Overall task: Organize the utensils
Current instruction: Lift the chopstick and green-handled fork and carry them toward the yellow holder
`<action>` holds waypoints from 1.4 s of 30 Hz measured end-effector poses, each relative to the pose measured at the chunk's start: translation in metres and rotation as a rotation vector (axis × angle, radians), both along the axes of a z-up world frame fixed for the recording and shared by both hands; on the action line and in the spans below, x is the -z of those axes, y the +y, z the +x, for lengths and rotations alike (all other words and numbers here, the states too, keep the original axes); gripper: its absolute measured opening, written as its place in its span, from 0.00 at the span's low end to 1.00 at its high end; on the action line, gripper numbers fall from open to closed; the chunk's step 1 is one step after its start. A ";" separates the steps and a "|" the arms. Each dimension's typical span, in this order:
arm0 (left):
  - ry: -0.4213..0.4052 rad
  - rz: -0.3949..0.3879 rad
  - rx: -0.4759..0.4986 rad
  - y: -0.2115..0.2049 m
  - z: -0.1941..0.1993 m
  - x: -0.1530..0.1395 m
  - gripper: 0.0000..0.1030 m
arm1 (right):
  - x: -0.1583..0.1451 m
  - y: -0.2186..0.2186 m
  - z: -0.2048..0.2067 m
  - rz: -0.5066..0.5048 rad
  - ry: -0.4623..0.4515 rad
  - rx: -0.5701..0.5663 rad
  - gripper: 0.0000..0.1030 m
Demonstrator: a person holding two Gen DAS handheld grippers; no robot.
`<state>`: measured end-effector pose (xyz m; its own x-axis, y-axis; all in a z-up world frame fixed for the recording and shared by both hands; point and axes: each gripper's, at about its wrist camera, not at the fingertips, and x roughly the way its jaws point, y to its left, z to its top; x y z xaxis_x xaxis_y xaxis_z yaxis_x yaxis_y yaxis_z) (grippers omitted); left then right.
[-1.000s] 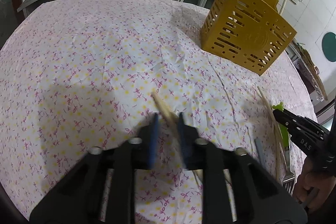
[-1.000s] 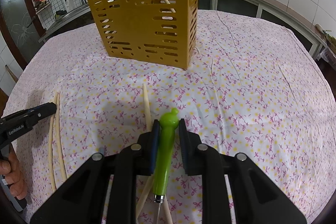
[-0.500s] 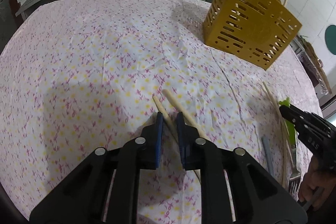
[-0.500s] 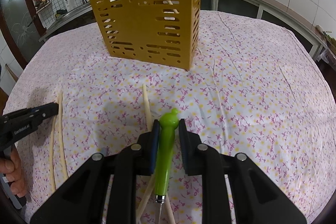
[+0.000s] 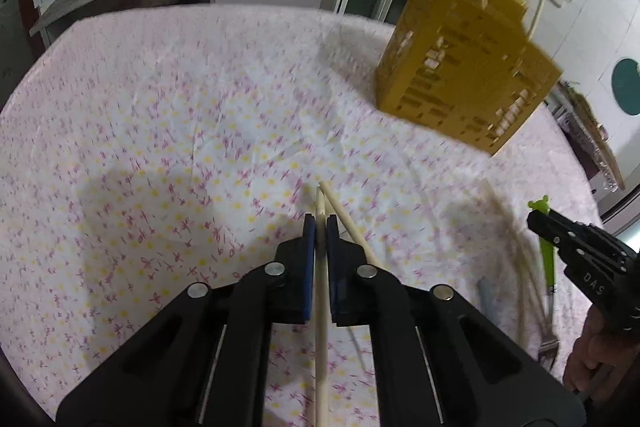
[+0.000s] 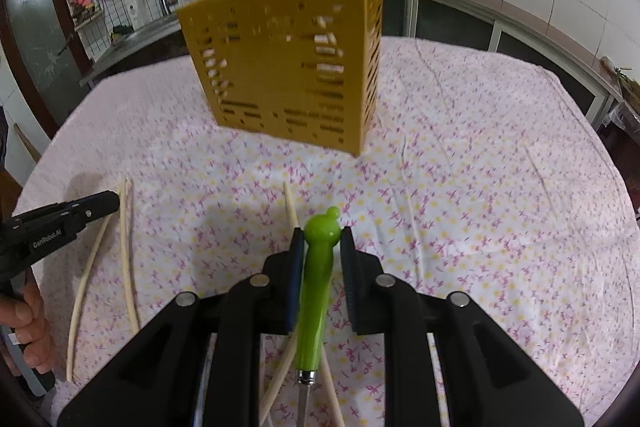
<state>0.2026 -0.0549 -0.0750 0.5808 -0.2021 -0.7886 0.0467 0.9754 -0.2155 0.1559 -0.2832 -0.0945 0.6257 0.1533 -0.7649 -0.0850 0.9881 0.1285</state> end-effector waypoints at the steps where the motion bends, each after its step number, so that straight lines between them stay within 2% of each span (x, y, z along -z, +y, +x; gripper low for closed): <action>1: -0.014 -0.002 0.002 0.000 -0.002 -0.006 0.04 | -0.003 -0.002 -0.001 0.005 -0.009 0.003 0.18; 13: -0.144 -0.020 0.005 0.006 -0.022 -0.066 0.04 | -0.057 -0.023 -0.021 0.076 -0.151 0.032 0.18; 25: -0.338 -0.095 0.021 0.008 -0.057 -0.128 0.04 | -0.116 -0.031 -0.054 0.098 -0.339 0.045 0.18; 31: -0.369 -0.104 0.019 0.008 -0.062 -0.140 0.04 | -0.132 -0.031 -0.065 0.100 -0.384 0.046 0.18; 42: -0.383 -0.085 0.021 0.004 -0.072 -0.148 0.04 | -0.137 -0.031 -0.077 0.105 -0.404 0.049 0.18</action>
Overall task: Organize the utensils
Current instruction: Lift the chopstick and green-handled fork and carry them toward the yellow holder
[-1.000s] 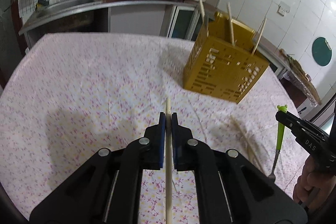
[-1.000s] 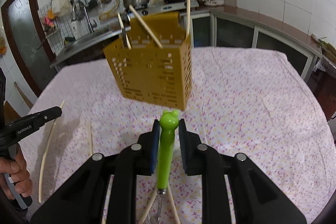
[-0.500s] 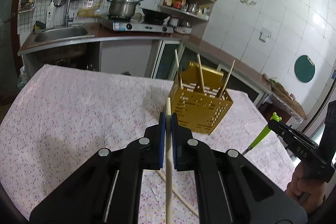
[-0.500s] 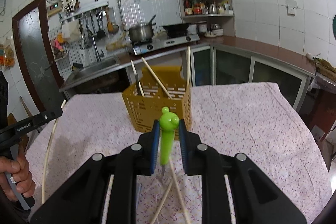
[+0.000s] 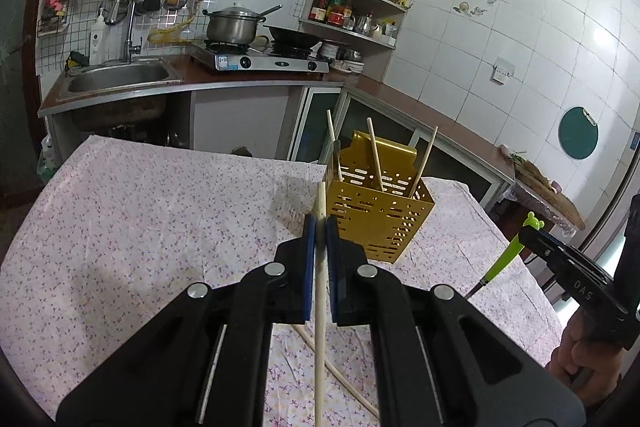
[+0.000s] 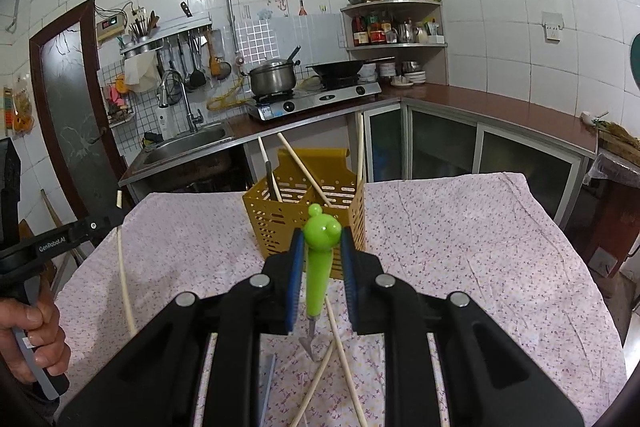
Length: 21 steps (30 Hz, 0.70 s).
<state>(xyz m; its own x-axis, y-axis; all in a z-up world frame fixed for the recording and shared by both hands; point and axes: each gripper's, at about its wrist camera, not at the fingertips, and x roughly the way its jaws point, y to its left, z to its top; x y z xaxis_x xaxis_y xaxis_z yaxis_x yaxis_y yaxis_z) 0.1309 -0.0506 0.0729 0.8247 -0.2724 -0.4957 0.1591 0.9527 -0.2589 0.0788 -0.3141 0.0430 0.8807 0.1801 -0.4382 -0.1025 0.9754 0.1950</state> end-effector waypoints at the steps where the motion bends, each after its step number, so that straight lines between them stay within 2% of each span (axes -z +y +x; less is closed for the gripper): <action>1: -0.003 0.001 0.001 0.000 -0.001 -0.001 0.04 | -0.001 0.000 -0.001 0.001 -0.002 0.000 0.18; 13: -0.025 0.016 0.001 0.000 -0.005 -0.011 0.04 | -0.010 0.001 -0.008 -0.010 -0.031 -0.002 0.18; 21: -0.069 0.056 -0.006 -0.005 -0.001 -0.029 0.04 | -0.027 0.004 -0.006 -0.034 -0.066 0.001 0.18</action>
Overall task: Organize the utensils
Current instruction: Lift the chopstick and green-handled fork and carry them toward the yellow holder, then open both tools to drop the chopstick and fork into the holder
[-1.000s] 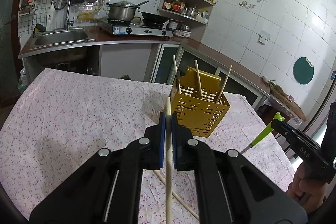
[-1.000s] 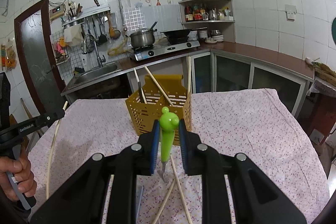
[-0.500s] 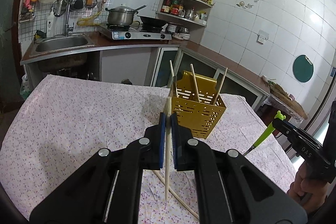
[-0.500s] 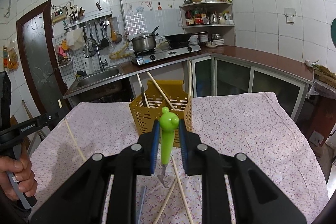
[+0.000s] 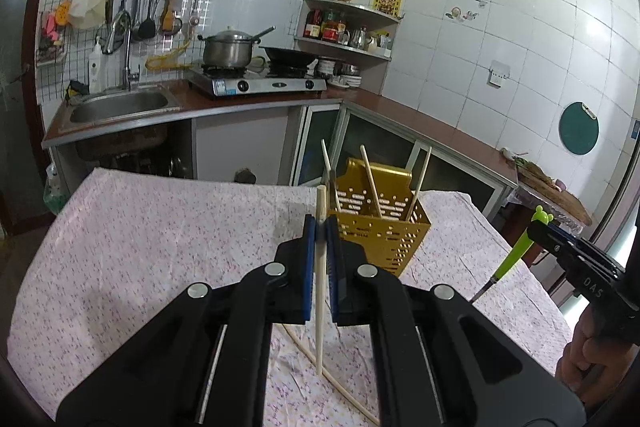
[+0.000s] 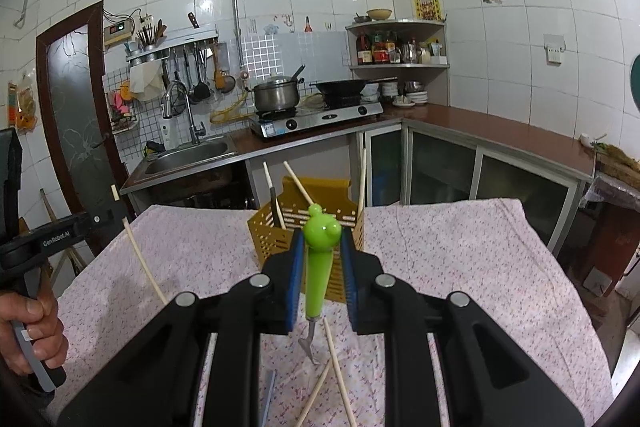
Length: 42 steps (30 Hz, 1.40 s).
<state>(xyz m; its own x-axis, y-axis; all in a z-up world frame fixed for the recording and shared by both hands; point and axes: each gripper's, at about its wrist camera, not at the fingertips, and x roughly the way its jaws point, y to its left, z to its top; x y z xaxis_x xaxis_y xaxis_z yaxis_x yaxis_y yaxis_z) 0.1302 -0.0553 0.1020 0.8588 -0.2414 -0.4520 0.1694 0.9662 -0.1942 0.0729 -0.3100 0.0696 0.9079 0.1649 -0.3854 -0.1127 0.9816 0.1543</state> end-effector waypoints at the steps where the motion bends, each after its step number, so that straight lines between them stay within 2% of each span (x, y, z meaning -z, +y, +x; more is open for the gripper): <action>1: -0.007 0.008 -0.004 -0.001 0.000 -0.002 0.04 | -0.002 0.001 0.001 -0.002 -0.003 0.001 0.18; 10: -0.107 0.126 -0.064 -0.013 0.008 -0.026 0.04 | -0.022 0.005 0.006 -0.042 -0.043 0.022 0.18; 23: -0.217 0.103 -0.008 -0.031 0.054 -0.078 0.04 | -0.074 0.014 0.042 -0.078 -0.130 0.015 0.18; 28: -0.264 0.092 0.021 -0.049 0.076 -0.094 0.04 | -0.084 0.016 0.063 -0.089 -0.143 0.017 0.18; 34: -0.266 0.076 0.036 -0.067 0.109 -0.089 0.04 | -0.081 0.018 0.098 -0.092 -0.128 0.030 0.18; 42: -0.211 0.068 0.059 -0.081 0.149 -0.064 0.04 | -0.061 0.017 0.137 -0.080 -0.101 0.039 0.18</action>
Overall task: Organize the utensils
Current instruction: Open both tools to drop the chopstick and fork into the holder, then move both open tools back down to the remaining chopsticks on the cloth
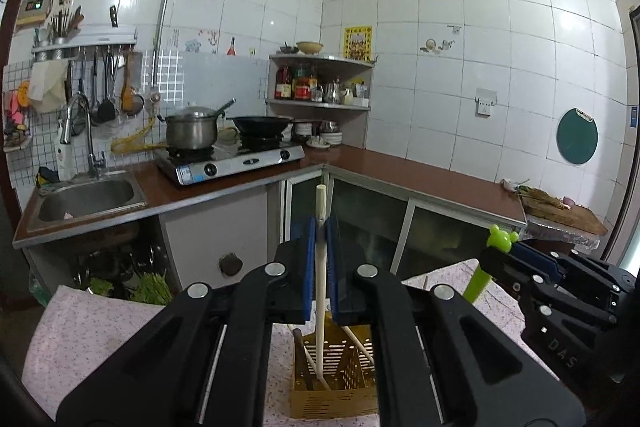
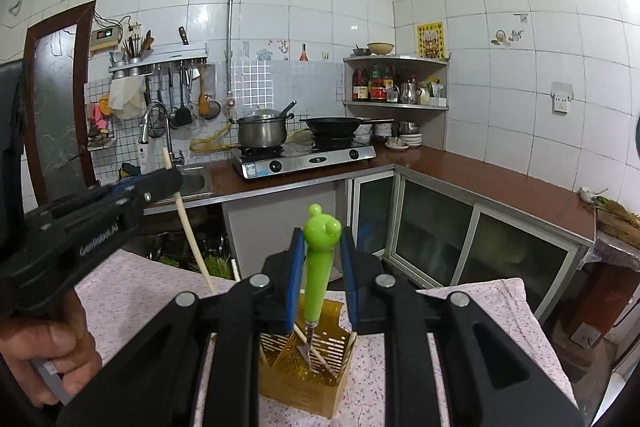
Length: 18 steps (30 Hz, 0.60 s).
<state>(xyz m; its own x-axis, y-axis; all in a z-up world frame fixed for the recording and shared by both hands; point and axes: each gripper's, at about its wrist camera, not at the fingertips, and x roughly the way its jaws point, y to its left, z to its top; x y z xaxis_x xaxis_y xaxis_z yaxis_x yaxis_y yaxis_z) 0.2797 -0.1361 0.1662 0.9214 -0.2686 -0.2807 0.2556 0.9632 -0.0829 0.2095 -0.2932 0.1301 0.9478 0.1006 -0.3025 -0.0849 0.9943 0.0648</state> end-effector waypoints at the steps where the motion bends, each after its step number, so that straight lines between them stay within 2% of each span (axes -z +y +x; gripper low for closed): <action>1: 0.010 0.006 0.005 -0.001 0.003 0.004 0.04 | 0.004 0.000 0.006 0.001 0.011 -0.001 0.18; 5: 0.145 0.042 0.017 -0.008 0.028 0.039 0.05 | 0.035 0.004 0.039 -0.019 0.145 -0.015 0.20; 7: 0.176 0.042 0.015 -0.003 0.027 0.049 0.13 | 0.040 0.000 0.035 -0.014 0.142 -0.015 0.22; 8: 0.175 0.042 0.011 -0.001 0.024 0.052 0.21 | 0.040 -0.003 0.031 -0.004 0.135 -0.014 0.29; 9: 0.176 0.039 0.002 0.003 0.021 0.054 0.26 | 0.040 -0.006 0.028 0.001 0.132 -0.009 0.31; 15: 0.194 0.049 -0.023 0.027 -0.010 0.057 0.26 | 0.047 -0.028 -0.005 0.004 0.140 0.012 0.31; 18: 0.235 0.074 -0.045 0.045 -0.032 0.072 0.26 | 0.060 -0.040 -0.025 0.017 0.176 0.018 0.31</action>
